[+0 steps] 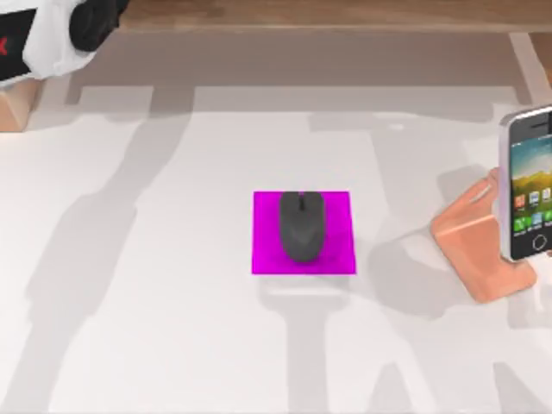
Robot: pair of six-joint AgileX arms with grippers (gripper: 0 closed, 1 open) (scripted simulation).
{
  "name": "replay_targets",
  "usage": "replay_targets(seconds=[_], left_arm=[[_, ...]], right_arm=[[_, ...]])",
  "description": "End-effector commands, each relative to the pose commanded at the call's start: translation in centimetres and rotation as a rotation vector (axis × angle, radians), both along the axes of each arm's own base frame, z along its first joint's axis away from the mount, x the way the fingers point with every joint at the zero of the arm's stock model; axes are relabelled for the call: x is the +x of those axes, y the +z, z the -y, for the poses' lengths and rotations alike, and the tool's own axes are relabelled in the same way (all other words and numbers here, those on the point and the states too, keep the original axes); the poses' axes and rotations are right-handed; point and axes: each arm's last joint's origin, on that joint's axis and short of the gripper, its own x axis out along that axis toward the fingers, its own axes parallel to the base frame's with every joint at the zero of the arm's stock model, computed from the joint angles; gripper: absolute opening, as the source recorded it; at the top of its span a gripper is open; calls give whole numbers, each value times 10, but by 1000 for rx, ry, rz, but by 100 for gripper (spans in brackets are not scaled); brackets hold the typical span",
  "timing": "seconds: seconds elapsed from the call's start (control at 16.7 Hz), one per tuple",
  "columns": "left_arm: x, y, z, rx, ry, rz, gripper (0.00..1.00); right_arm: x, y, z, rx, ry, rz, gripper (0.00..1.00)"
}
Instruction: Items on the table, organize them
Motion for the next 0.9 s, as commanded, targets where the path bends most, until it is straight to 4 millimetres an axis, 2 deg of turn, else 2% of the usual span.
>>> replay_targets(seconds=[0.78, 0.9], left_arm=[[0, 0, 0, 0, 0, 0, 98], [0, 0, 0, 0, 0, 0, 100]], right_arm=[[0, 0, 0, 0, 0, 0, 100], [0, 0, 0, 0, 0, 0, 100]])
